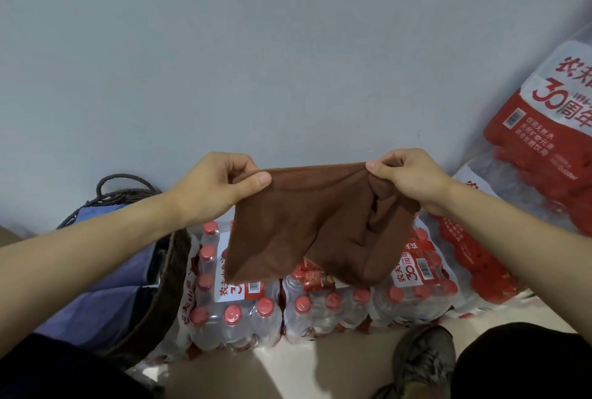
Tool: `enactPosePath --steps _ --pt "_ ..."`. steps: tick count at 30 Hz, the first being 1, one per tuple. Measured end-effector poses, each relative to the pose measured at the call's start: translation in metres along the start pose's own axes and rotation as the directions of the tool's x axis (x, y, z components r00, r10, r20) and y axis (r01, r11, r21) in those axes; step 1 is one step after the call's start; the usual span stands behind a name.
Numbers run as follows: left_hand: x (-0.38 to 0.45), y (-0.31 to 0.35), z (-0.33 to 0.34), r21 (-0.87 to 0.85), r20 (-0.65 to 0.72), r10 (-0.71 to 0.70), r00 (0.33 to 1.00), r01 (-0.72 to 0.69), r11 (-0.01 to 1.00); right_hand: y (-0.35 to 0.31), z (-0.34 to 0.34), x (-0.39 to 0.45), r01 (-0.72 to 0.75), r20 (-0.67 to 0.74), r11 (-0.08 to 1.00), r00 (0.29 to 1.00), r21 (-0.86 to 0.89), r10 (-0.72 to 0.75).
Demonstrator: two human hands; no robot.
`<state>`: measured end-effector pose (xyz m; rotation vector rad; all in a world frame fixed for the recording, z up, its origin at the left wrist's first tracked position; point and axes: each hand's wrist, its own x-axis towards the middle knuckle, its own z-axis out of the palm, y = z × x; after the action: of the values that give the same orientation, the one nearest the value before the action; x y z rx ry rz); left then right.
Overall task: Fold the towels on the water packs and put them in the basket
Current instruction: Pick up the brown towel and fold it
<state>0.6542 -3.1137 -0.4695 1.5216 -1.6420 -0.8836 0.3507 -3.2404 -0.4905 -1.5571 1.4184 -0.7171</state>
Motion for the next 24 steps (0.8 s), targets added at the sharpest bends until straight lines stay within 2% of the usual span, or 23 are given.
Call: enactPosePath --steps 3,7,11,14,16,18,20,24 --pt "0.003 0.000 0.001 -0.036 -0.088 -0.038 0.995 0.034 0.999 -0.002 0.001 -0.001 -0.003 -0.006 1.000 1.000 0.006 0.003" --pt "0.008 0.001 0.003 -0.379 -0.109 -0.189 0.976 0.135 0.916 -0.005 0.002 -0.001 -0.008 -0.021 1.000 1.000 0.014 0.009" --pt "0.011 0.002 0.007 -0.519 -0.146 -0.288 0.946 0.175 0.837 -0.007 0.006 0.000 -0.025 -0.090 0.997 0.995 0.073 0.032" --pt "0.012 0.002 0.008 -0.535 -0.212 -0.319 0.924 0.164 0.829 -0.016 0.009 -0.006 -0.057 -0.138 0.992 0.988 0.112 0.072" --pt "0.012 0.002 0.010 -0.459 -0.257 -0.290 0.922 0.148 0.876 -0.027 0.014 -0.014 -0.071 -0.122 0.985 0.988 0.160 0.091" --pt "0.010 0.003 0.015 -0.398 -0.258 -0.249 0.933 0.132 0.908 -0.039 0.024 -0.024 -0.041 -0.048 0.987 0.998 0.156 0.049" --pt "0.010 0.005 0.021 -0.406 -0.230 -0.252 0.940 0.143 0.903 -0.049 0.037 -0.036 -0.023 0.046 0.989 0.999 0.147 0.016" --pt "0.010 0.014 0.029 -0.388 -0.134 -0.253 0.958 0.184 0.903 -0.059 0.058 -0.055 -0.088 0.200 0.968 0.979 0.233 0.040"
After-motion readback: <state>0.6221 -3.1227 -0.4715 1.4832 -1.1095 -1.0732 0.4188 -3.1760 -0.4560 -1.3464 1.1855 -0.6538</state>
